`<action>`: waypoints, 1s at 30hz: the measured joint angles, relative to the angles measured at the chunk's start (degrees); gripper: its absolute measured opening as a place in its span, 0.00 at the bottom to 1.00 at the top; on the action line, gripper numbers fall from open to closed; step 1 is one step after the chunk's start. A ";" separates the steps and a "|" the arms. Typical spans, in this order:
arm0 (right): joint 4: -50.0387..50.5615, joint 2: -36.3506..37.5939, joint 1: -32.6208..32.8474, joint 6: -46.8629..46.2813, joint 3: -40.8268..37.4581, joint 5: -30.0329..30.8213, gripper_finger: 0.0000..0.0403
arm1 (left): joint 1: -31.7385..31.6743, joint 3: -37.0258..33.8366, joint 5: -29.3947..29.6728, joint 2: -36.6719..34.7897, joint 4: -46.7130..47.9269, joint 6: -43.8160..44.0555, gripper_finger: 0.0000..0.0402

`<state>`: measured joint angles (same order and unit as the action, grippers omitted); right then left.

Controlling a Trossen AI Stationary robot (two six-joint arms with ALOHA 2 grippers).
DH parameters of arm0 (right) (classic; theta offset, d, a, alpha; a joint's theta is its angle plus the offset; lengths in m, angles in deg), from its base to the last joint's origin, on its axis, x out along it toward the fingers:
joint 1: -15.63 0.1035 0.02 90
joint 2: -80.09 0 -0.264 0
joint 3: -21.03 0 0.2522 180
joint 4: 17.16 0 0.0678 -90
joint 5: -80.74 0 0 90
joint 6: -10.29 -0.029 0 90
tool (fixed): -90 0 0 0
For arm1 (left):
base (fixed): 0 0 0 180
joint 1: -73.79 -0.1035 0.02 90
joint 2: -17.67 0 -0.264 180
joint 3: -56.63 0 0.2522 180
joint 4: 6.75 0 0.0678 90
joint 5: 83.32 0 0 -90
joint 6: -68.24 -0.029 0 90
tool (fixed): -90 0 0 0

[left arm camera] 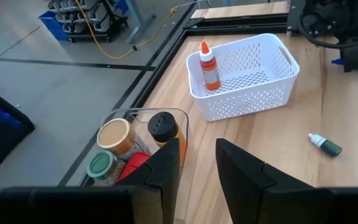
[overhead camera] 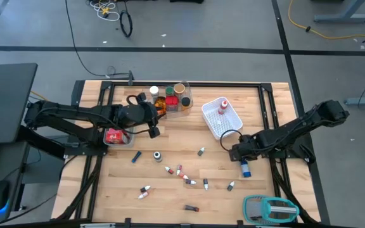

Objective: Pick & Place Kitchen Items
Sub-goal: Put the big blue food coloring bottle into the white bin

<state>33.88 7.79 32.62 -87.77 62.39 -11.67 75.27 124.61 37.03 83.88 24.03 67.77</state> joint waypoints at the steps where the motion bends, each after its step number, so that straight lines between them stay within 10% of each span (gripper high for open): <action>1: -0.09 -0.07 0.02 1.09 0.49 0.31 0.30 | 0.00 0.00 0.00 0.00 0.00 0.27 0.28; 18: -27.14 -0.19 -4.88 46.48 14.19 17.00 0.32 | 0.02 0.00 -0.07 0.00 -0.09 4.40 0.28; 30: -32.20 -0.17 -11.47 72.86 15.74 60.40 0.33 | 0.00 0.00 -0.02 0.00 -0.05 4.63 0.28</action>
<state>1.68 7.63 21.15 -14.90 78.13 48.73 75.27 124.61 37.00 83.88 23.98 72.40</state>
